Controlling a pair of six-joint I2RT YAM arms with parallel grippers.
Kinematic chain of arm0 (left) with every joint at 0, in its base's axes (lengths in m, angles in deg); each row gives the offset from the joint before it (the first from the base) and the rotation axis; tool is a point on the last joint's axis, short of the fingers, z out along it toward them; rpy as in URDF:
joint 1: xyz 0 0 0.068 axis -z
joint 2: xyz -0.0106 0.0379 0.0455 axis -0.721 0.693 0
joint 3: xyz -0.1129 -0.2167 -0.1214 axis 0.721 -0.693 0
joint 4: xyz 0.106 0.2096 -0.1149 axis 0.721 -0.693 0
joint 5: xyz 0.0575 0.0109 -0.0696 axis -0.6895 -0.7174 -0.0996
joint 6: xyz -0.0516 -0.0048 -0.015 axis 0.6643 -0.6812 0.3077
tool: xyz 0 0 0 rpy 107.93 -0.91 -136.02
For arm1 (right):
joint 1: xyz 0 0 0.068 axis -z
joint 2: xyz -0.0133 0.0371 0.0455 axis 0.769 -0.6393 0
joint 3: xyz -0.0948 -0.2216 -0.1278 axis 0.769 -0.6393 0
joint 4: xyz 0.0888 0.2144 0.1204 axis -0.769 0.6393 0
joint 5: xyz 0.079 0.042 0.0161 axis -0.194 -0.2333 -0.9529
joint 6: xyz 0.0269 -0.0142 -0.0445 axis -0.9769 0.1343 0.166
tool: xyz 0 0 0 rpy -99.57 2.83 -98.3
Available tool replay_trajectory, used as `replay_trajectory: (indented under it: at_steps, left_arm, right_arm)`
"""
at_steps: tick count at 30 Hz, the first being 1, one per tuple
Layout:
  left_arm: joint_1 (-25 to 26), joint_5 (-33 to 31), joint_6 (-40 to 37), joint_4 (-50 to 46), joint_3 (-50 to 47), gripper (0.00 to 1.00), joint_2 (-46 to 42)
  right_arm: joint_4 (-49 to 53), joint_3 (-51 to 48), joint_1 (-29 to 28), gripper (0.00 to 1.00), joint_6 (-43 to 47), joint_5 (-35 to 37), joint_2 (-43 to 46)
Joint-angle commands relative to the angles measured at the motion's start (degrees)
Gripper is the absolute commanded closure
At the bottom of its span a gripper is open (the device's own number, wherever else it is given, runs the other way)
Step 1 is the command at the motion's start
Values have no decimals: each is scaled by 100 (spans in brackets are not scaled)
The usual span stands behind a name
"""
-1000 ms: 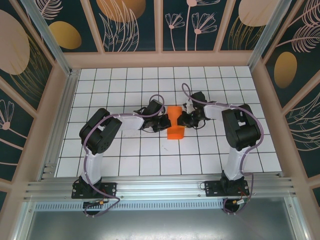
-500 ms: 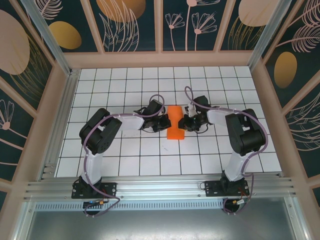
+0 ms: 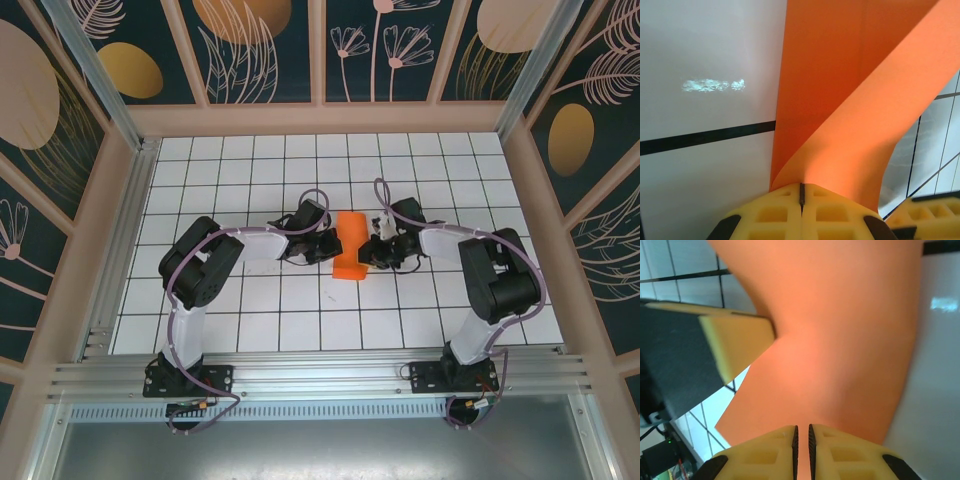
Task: Fold a paper plane with a square sheet of paper (pick it up from the middle)
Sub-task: First fold in half a square sheet of paper at the center of the table.
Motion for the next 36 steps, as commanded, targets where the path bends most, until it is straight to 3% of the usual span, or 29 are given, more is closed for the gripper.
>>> replay_trajectory:
  at_steps: [1,6,14,22,29,36]
  left_arm:
    - [-38,-610,-80,-850,-233,100,518]
    - [-39,-606,-73,-839,-232,100,522]
    - [-40,-610,-71,-832,-232,100,540]
    - [-41,-597,-85,-843,-223,100,540]
    - [-35,-580,-150,-878,-231,100,515]
    - [-37,-575,-190,-911,-214,100,531]
  right_arm:
    - [-49,-306,-77,82,-89,-94,69]
    - [48,-427,-66,82,-82,327,-184]
    - [3,-506,-80,82,-165,-43,410]
    - [-26,-793,-77,83,-177,271,14]
    - [50,213,71,81,-290,583,645]
    - [-422,1016,83,83,-855,997,-222]
